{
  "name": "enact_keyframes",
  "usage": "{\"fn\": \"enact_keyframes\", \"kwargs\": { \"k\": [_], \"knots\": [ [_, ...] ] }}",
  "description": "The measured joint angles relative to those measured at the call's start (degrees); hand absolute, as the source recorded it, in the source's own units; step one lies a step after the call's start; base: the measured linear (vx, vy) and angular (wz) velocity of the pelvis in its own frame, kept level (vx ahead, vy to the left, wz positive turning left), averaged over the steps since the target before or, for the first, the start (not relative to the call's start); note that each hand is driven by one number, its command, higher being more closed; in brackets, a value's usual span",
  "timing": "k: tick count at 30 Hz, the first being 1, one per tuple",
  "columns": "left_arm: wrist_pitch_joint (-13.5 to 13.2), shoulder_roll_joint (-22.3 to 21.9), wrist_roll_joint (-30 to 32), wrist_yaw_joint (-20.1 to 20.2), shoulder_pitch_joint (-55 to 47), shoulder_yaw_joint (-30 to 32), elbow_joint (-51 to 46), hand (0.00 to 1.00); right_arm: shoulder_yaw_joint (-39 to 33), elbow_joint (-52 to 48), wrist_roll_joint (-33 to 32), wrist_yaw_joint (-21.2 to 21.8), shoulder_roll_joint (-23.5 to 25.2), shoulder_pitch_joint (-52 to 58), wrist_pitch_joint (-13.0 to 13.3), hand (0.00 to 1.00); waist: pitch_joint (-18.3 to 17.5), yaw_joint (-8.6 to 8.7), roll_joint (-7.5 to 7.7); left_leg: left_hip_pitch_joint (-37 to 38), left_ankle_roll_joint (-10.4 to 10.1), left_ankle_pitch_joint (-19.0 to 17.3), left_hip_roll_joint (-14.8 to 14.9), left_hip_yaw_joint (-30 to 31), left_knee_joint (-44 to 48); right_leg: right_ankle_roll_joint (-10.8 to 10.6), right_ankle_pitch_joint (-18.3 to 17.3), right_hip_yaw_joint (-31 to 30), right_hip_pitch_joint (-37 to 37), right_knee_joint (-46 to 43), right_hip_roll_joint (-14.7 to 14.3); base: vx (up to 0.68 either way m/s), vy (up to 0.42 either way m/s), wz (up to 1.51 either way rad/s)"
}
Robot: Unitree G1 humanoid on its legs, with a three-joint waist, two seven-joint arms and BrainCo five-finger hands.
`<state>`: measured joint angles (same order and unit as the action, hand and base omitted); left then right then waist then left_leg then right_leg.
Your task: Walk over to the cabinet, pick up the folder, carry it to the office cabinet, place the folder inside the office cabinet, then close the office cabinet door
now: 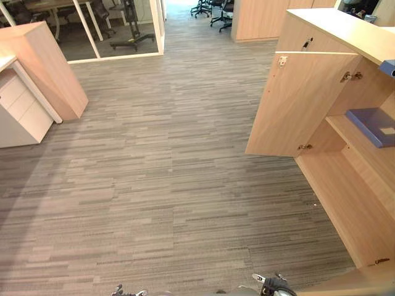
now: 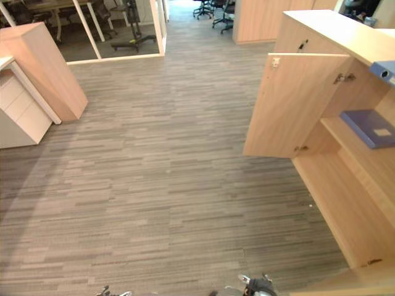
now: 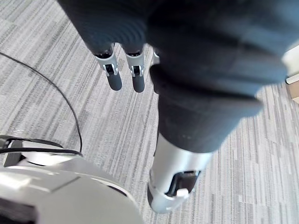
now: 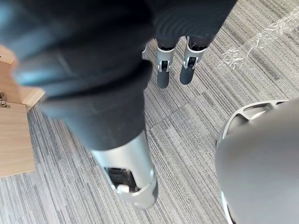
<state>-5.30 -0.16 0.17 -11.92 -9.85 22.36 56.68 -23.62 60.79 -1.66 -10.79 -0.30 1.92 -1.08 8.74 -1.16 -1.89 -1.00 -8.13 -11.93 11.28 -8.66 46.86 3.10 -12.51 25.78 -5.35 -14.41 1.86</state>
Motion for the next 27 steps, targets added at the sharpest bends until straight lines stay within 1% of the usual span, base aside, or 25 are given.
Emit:
{"fn": "enact_keyframes", "kwargs": {
  "k": [1, 2, 3, 4, 5, 6, 7, 8, 9, 10, 11, 12, 13, 14, 15, 16, 18, 19, 21, 22, 23, 24, 25, 26, 27],
  "knots": [
    [0.0, -0.11, -0.51, -0.07, 0.0, 0.03, -0.08, 0.0, -0.21, 0.89, -0.05, 0.0, -0.17, -0.07, 0.03, 0.0, 0.03, -0.4, 0.11, -2.14, 0.29, -0.34, 0.13, -0.8, 4.04, 0.19, 0.2, -1.22, -1.76, 0.94, -0.19, 0.29, 0.054, -0.69],
    [-0.01, -0.22, -1.1, -0.09, -0.06, 0.02, -0.15, 0.0, -0.58, 1.99, -0.06, -0.02, -0.59, -0.22, -0.04, 0.0, 0.04, -1.02, -0.01, -3.82, 1.36, -1.18, -0.28, -1.61, 4.54, 0.3, 0.29, -3.36, -3.13, 1.98, -0.28, 0.29, 0.072, -0.76],
    [-0.01, -0.22, -1.23, -0.1, -0.04, -0.02, -0.26, 0.0, -0.83, 2.42, -0.08, -0.02, -0.65, -0.48, -0.08, 0.0, 0.1, -1.24, -0.01, -4.94, 1.85, -1.74, -0.5, -1.81, 4.1, 0.22, 0.42, -4.28, -3.8, 2.57, -0.2, 0.27, 0.117, -0.89],
    [-0.04, -0.19, -1.39, -0.13, 0.0, -0.09, -0.43, 0.0, -1.4, 3.41, -0.05, -0.09, -0.68, -0.93, -0.16, 0.0, 0.11, -1.53, 0.12, -6.52, 2.51, -2.52, -1.21, -1.79, 0.88, -0.06, 0.65, -6.24, -4.49, 3.16, 0.36, 0.23, 0.154, -0.98],
    [-0.17, -0.16, -1.49, -0.14, 0.08, -0.13, -0.46, 0.0, -1.62, 4.17, -0.03, -0.16, -0.72, -1.37, -0.24, 0.0, 0.23, -1.67, 0.19, -7.24, 2.62, -2.97, -2.14, -1.11, -5.12, -0.31, 0.76, -8.53, -5.08, 3.5, 1.11, 0.26, 0.217, -1.0],
    [-0.16, -0.12, -1.46, -0.14, 0.13, -0.19, -0.43, 0.0, -1.64, 4.17, -0.06, -0.17, -0.66, -1.36, -0.28, 0.0, 0.32, -1.62, 0.22, -7.46, 2.68, -2.96, -2.54, -0.5, -8.15, -0.48, 0.82, -9.52, -5.59, 3.71, 1.59, 0.28, 0.263, -0.96],
    [-0.17, -0.06, -1.55, -0.15, 0.15, -0.16, -0.5, 0.0, -1.53, 4.0, -0.11, -0.18, -0.59, -1.34, -0.34, 0.0, 0.42, -1.65, 0.42, -8.29, 2.81, -2.84, -3.29, 0.66, -13.51, -1.62, 0.76, -11.51, -6.35, 4.3, 3.01, 0.25, 0.25, -0.8],
    [-0.22, 0.05, -2.12, -0.18, 0.2, -0.07, -0.53, 0.0, -1.31, 3.71, -0.11, -0.23, -0.59, -1.24, -0.35, 0.0, 0.71, -1.61, 0.8, -9.24, 3.43, -1.84, -4.42, 3.27, -19.07, -3.2, 0.5, -13.04, -7.27, 5.23, 4.88, 0.21, 0.228, -0.73],
    [-0.24, 0.04, -2.53, -0.23, 0.24, 0.01, -0.53, 0.0, -1.24, 3.55, -0.11, -0.27, -0.59, -1.07, -0.36, 0.0, 0.85, -1.63, 0.93, -9.54, 3.59, -0.88, -4.9, 4.84, -22.24, -3.88, 0.24, -13.62, -7.89, 5.69, 5.94, 0.25, 0.374, -0.54],
    [-0.31, -0.19, -3.01, -0.49, 0.36, 0.5, -0.59, 0.0, -0.96, 2.77, -0.09, -0.56, -0.52, -0.44, -0.38, 0.0, 0.86, -1.66, 0.92, -10.15, 3.66, 1.61, -4.93, 7.45, -28.08, -5.55, -0.71, -14.58, -8.45, 6.15, 7.51, 0.25, 0.412, -0.35],
    [-0.35, -0.46, -3.43, -0.77, 0.46, 1.01, -0.59, 0.0, -0.7, 2.16, -0.11, -0.62, -0.44, -0.1, -0.39, 0.0, 0.86, -1.66, 0.87, -10.08, 3.42, 2.65, -4.82, 8.43, -30.68, -6.75, -1.24, -15.07, -8.86, 6.03, 8.11, 0.34, 0.556, -0.4],
    [-0.45, -0.73, -4.37, -1.47, 0.16, 2.15, -0.64, 0.0, 1.33, 1.46, -0.4, -0.72, -0.47, 0.5, -0.32, 0.0, 0.68, -1.76, 1.22, -9.6, 2.06, 8.97, -4.69, 7.5, -31.58, -8.91, -1.97, -16.24, -10.08, 5.99, 9.32, 0.34, 0.514, -0.5],
    [-0.42, -0.52, -4.97, -2.16, 0.15, 2.32, -1.04, 0.0, 3.07, 1.52, -0.4, -0.7, 0.03, 0.73, -0.39, 0.0, -0.04, -2.23, 1.72, -9.67, 2.71, 12.9, -5.77, 6.13, -31.0, -9.0, -1.88, -17.48, -10.1, 6.47, 10.83, 0.34, 0.5, -0.5],
    [-0.46, -0.03, -4.96, -2.34, 0.23, 2.45, -1.28, 0.0, 3.78, 1.37, -0.36, -0.59, 1.14, 0.53, -0.43, 0.0, -0.12, -2.41, 2.94, -9.88, 3.07, 11.8, -6.5, 5.55, -30.35, -8.58, -1.6, -18.42, -9.9, 6.79, 11.38, 0.33, 0.401, -0.44],
    [-0.56, 0.6, -4.99, -2.55, 0.27, 2.65, -1.63, 0.0, 4.92, 0.72, 0.29, -0.62, 2.17, 0.25, -0.44, 0.0, -0.21, -2.52, 4.61, -10.01, 3.62, 10.19, -7.35, 4.74, -29.57, -7.53, -0.14, -19.06, -9.51, 7.03, 11.39, 0.29, 0.29, -0.32],
    [-0.46, 0.4, -5.25, -2.71, 0.42, 3.81, -1.72, 0.0, 4.99, 0.71, 0.61, -0.64, 2.54, 0.16, -0.45, 0.0, -0.31, -2.97, 4.88, -9.92, 4.52, 8.17, -7.87, 4.55, -27.82, -8.02, 2.28, -18.95, -9.66, 7.2, 11.92, 0.29, 0.258, -0.25],
    [-0.35, -0.01, -5.27, -2.77, 0.28, 4.94, -1.58, 0.0, 4.91, 0.81, 0.6, -0.63, 2.75, 0.5, -0.66, 0.0, -1.72, -3.24, 5.04, -9.69, 5.33, 6.26, -8.37, 3.21, -26.12, -8.79, 5.07, -20.37, -9.7, 7.65, 12.85, 0.33, 0.296, -0.32],
    [-0.33, -0.24, -5.32, -2.77, 0.2, 5.73, -1.4, 0.0, 4.68, 0.84, 0.59, -0.61, 2.95, 0.28, -0.91, 0.0, -2.53, -3.86, 5.46, -8.81, 6.08, 5.53, -9.06, 1.47, -25.79, -9.28, 6.66, -21.68, -9.57, 8.23, 13.98, 0.33, 0.276, -0.58],
    [-0.18, 0.0, -5.35, -2.77, 0.21, 6.11, -0.19, 0.0, 4.3, 0.94, 0.56, -0.55, 3.29, 0.26, -1.01, 0.0, -4.08, -3.89, 5.54, -8.17, 6.93, 4.94, -10.22, -0.18, -26.11, -9.75, 8.07, -23.34, -8.87, 9.08, 15.99, 0.19, 0.134, -0.66],
    [-0.01, 0.01, -5.3, -2.76, 0.03, 6.09, 0.45, 0.0, 3.37, 1.36, 0.55, -0.49, 3.29, 0.27, -1.11, 0.0, -5.46, -4.22, 5.35, -7.38, 7.42, 4.63, -11.13, -1.43, -27.34, -10.11, 8.68, -24.83, -7.71, 8.83, 17.65, 0.21, 0.105, -0.78],
    [0.05, 0.09, -5.19, -2.74, 0.07, 5.62, 0.99, 0.0, 2.3, 1.72, 0.54, -0.4, 3.34, 0.21, -1.28, 0.0, -5.67, -4.1, 5.28, -5.46, 7.5, 4.6, -12.03, -3.05, -28.74, -9.92, 9.01, -25.64, -7.35, 8.21, 19.01, 0.19, 0.09, -0.77],
    [0.05, 0.37, -5.22, -2.74, 0.15, 5.23, 1.23, 0.0, 1.99, 1.87, 0.51, -0.28, 3.27, 0.22, -1.35, 0.0, -5.75, -3.95, 5.21, -4.71, 7.62, 4.53, -12.38, -3.33, -28.89, -10.01, 9.17, -25.99, -6.91, 7.17, 19.51, 0.16, 0.093, -0.77],
    [0.37, 0.65, -5.21, -2.72, 0.0, 4.3, 1.42, 0.0, 0.97, 1.94, 0.51, 0.03, 2.92, 0.29, -1.38, 0.0, -6.35, -3.86, 4.84, -3.08, 7.68, 4.45, -12.9, -3.29, -29.58, -10.26, 9.4, -27.27, -3.9, 2.05, 20.0, 0.1, 0.074, -0.84],
    [0.36, 0.27, -5.17, -2.71, -0.31, 4.3, 1.06, 0.0, 0.55, 1.86, 0.47, 0.09, 2.53, 0.28, -1.42, 0.0, -6.55, -3.96, 4.43, -0.49, 7.67, 4.48, -13.09, -3.42, -31.82, -10.27, 9.4, -28.98, -0.54, -4.38, 20.24, 0.1, 0.072, -1.07],
    [0.37, 0.17, -5.05, -2.63, -0.65, 4.31, 1.14, 0.0, 0.57, 1.26, 0.36, 0.0, 2.25, 0.26, -1.41, 0.0, -6.65, -3.99, 4.22, 2.99, 7.68, 4.51, -13.81, -3.72, -34.74, -10.21, 9.42, -29.31, 2.91, -11.43, 21.03, 0.1, 0.05, -1.06]
  ]
}}
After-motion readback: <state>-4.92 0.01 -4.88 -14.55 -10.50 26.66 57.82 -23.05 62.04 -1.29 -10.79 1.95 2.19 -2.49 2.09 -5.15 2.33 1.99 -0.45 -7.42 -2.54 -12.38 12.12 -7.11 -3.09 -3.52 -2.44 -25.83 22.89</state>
